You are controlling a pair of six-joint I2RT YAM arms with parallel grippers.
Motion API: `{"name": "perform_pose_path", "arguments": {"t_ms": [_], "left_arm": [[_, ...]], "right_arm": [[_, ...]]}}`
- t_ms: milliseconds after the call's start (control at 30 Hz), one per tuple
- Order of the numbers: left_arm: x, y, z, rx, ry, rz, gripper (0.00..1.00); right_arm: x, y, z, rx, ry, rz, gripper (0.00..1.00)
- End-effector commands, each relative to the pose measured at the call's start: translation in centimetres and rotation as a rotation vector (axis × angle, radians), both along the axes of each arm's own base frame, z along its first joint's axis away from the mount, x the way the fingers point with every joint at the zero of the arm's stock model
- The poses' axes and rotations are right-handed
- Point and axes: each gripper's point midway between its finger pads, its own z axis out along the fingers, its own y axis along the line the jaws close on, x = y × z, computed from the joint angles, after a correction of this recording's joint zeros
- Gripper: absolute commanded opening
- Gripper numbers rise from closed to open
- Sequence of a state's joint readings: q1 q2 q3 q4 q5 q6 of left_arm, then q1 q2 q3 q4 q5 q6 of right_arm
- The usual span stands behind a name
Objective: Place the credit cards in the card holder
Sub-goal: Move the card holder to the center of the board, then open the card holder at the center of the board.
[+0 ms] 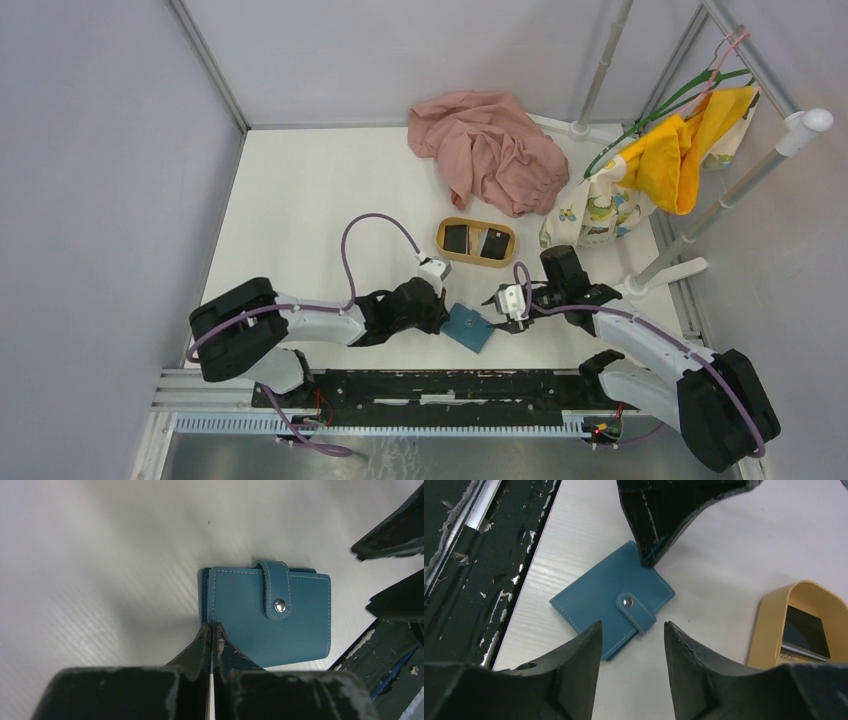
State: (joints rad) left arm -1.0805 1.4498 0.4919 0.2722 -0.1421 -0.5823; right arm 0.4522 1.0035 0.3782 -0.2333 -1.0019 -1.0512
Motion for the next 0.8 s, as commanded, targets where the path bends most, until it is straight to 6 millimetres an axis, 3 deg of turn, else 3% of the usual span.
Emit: {"name": "perform_pose_path", "arguments": {"t_ms": [0, 167, 467, 633, 767], "left_arm": [[0.7, -3.3, 1.5, -0.027, -0.082, -0.042, 0.02], [0.0, -4.8, 1.3, -0.022, -0.091, -0.076, 0.02], [-0.1, -4.6, 1.4, -0.011, -0.121, -0.096, 0.02], [-0.1, -4.5, 1.5, -0.003, -0.138, -0.109, 0.02], [0.0, -4.6, 1.5, -0.005, -0.151, -0.116, 0.02]], "right_arm": [[0.5, 1.7, 1.0, 0.034, -0.004, 0.018, 0.52], [0.7, 1.9, -1.5, -0.086, -0.017, 0.026, 0.54], [1.6, 0.7, -4.0, -0.232, 0.026, -0.045, 0.61], [1.0, 0.0, -5.6, -0.311, 0.094, -0.028, 0.52], [0.5, -0.4, -6.5, -0.364, 0.149, -0.004, 0.38]]}}
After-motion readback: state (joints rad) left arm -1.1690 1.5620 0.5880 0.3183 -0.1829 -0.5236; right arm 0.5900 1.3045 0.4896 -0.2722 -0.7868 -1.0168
